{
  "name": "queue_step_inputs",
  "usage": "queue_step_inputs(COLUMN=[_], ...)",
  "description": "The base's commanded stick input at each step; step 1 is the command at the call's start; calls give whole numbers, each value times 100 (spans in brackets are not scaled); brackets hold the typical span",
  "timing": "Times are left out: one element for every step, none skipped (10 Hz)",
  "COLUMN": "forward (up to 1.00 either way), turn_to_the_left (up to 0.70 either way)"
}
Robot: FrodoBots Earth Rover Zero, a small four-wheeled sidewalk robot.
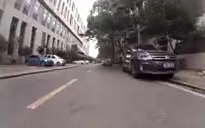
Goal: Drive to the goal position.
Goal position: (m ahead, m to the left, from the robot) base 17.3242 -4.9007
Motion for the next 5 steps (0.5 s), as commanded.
queue_step_inputs(forward=[70,70,70,70,70], turn_to_the_left=[12,4,0,0,0])
